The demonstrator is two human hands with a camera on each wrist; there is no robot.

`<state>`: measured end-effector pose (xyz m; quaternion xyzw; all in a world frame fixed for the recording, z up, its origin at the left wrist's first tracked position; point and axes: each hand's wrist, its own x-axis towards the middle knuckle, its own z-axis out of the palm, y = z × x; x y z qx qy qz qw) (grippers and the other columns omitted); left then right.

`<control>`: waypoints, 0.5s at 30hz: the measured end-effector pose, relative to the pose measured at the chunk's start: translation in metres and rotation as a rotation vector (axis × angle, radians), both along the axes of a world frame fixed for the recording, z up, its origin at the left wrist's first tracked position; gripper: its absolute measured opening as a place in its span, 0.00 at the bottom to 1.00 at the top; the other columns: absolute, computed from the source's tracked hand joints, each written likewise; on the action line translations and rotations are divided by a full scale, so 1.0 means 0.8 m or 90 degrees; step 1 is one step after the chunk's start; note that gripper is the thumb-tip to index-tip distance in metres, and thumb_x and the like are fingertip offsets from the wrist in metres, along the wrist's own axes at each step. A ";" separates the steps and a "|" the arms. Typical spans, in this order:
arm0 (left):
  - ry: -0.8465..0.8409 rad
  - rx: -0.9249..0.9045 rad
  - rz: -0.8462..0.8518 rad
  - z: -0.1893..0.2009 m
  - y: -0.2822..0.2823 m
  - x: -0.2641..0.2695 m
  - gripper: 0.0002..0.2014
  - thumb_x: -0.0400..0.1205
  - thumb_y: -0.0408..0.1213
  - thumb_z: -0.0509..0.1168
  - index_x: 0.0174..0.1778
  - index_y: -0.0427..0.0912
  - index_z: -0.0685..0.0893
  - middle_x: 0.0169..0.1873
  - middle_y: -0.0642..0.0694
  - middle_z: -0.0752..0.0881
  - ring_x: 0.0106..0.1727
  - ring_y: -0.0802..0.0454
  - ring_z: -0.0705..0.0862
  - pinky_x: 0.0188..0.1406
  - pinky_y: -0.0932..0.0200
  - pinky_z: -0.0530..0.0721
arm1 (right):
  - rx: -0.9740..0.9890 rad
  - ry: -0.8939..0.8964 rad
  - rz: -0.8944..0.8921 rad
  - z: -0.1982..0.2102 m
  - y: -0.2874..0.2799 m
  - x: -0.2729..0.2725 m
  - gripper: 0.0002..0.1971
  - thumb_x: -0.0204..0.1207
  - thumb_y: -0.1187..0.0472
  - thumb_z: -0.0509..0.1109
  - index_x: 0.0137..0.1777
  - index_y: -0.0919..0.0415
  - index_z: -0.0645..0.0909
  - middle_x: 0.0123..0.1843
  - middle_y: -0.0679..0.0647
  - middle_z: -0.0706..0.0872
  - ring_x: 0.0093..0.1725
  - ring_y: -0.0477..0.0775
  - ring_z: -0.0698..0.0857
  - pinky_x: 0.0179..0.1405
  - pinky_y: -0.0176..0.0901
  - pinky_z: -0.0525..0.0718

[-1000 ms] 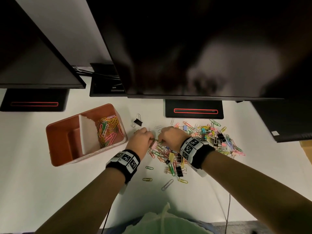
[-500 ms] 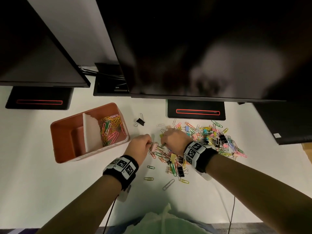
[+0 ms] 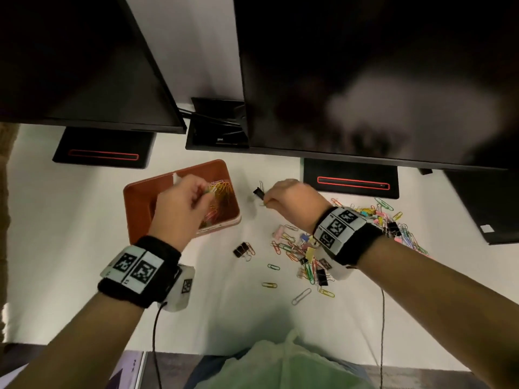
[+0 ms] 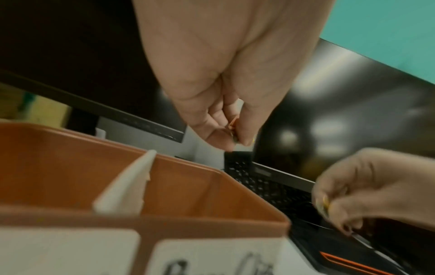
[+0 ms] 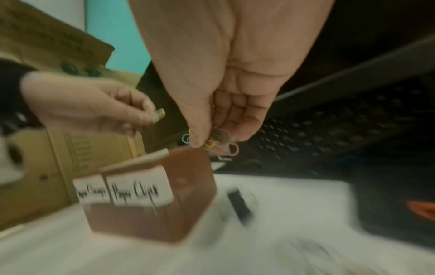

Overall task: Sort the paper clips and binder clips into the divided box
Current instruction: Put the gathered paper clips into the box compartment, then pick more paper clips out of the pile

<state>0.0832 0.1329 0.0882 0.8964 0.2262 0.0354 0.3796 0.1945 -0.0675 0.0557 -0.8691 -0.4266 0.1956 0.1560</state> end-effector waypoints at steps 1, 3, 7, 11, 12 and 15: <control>0.020 0.009 0.018 0.000 0.009 0.002 0.04 0.76 0.35 0.70 0.44 0.46 0.81 0.35 0.52 0.85 0.38 0.61 0.83 0.43 0.68 0.81 | 0.032 0.002 -0.004 0.012 0.020 -0.001 0.11 0.81 0.59 0.61 0.54 0.59 0.84 0.53 0.56 0.86 0.54 0.58 0.82 0.57 0.51 0.81; 0.074 0.023 0.039 -0.006 0.023 0.007 0.06 0.75 0.35 0.71 0.46 0.45 0.83 0.39 0.50 0.86 0.42 0.55 0.84 0.50 0.60 0.82 | 0.065 0.021 -0.013 0.030 0.065 -0.004 0.10 0.81 0.57 0.62 0.55 0.58 0.83 0.54 0.56 0.86 0.55 0.57 0.82 0.58 0.52 0.80; 0.095 0.090 -0.001 -0.012 0.029 0.003 0.20 0.74 0.35 0.72 0.63 0.40 0.80 0.59 0.42 0.83 0.57 0.47 0.82 0.64 0.50 0.79 | 0.017 0.082 -0.042 0.029 0.123 -0.011 0.14 0.78 0.55 0.67 0.61 0.56 0.80 0.57 0.58 0.86 0.56 0.59 0.83 0.59 0.55 0.82; -0.020 0.132 -0.074 -0.004 0.014 -0.023 0.22 0.74 0.35 0.72 0.64 0.41 0.80 0.63 0.47 0.78 0.65 0.51 0.75 0.71 0.53 0.71 | 0.087 0.102 -0.037 0.023 0.102 -0.016 0.18 0.78 0.53 0.66 0.67 0.55 0.77 0.61 0.53 0.85 0.57 0.52 0.84 0.61 0.47 0.81; -0.048 0.118 -0.092 -0.003 0.007 -0.031 0.21 0.73 0.35 0.73 0.63 0.42 0.81 0.61 0.50 0.77 0.64 0.55 0.75 0.70 0.58 0.69 | 0.111 0.081 -0.039 0.021 0.086 -0.016 0.16 0.79 0.53 0.66 0.65 0.55 0.78 0.60 0.52 0.86 0.56 0.51 0.84 0.59 0.45 0.81; -0.081 0.053 -0.191 -0.008 -0.017 -0.048 0.17 0.75 0.39 0.71 0.59 0.46 0.82 0.54 0.58 0.76 0.54 0.63 0.76 0.60 0.68 0.74 | 0.115 0.030 -0.097 0.007 0.023 -0.005 0.11 0.80 0.55 0.64 0.59 0.55 0.82 0.53 0.51 0.87 0.48 0.48 0.82 0.54 0.47 0.83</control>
